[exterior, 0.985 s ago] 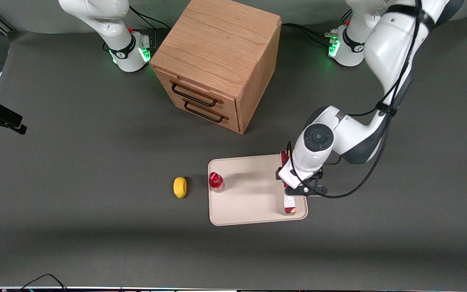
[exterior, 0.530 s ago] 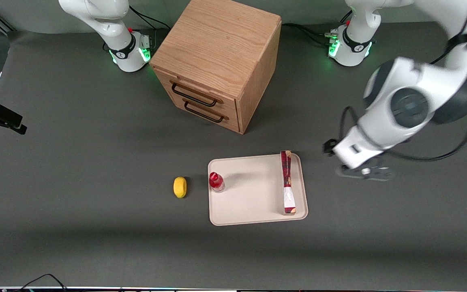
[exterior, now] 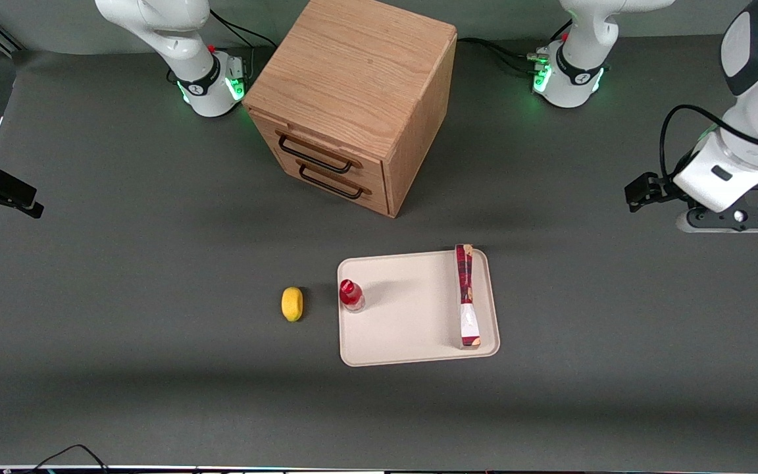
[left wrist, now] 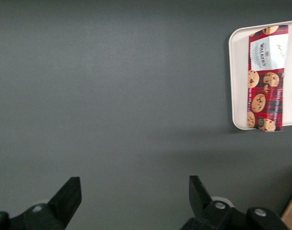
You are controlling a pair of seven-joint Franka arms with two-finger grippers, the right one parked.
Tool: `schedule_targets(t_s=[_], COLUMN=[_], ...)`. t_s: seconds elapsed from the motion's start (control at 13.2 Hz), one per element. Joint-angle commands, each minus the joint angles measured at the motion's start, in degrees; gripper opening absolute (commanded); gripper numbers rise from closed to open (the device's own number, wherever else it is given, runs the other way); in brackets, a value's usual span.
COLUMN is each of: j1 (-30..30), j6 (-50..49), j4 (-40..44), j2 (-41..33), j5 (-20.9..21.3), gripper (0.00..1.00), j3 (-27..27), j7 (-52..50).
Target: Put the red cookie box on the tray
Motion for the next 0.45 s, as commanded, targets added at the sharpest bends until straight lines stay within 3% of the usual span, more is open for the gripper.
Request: schedule_targets(t_s=[0.0,0.38], j1=[-0.8,-0.6], j6=[3.1,1.8], j4=[-3.8,1.3], j2=[-2.7,0.0], j5=[-0.7,-0.6], gripper=[1.00,1.00], j3=[1.3,2.5], j7=[1.3,1.5])
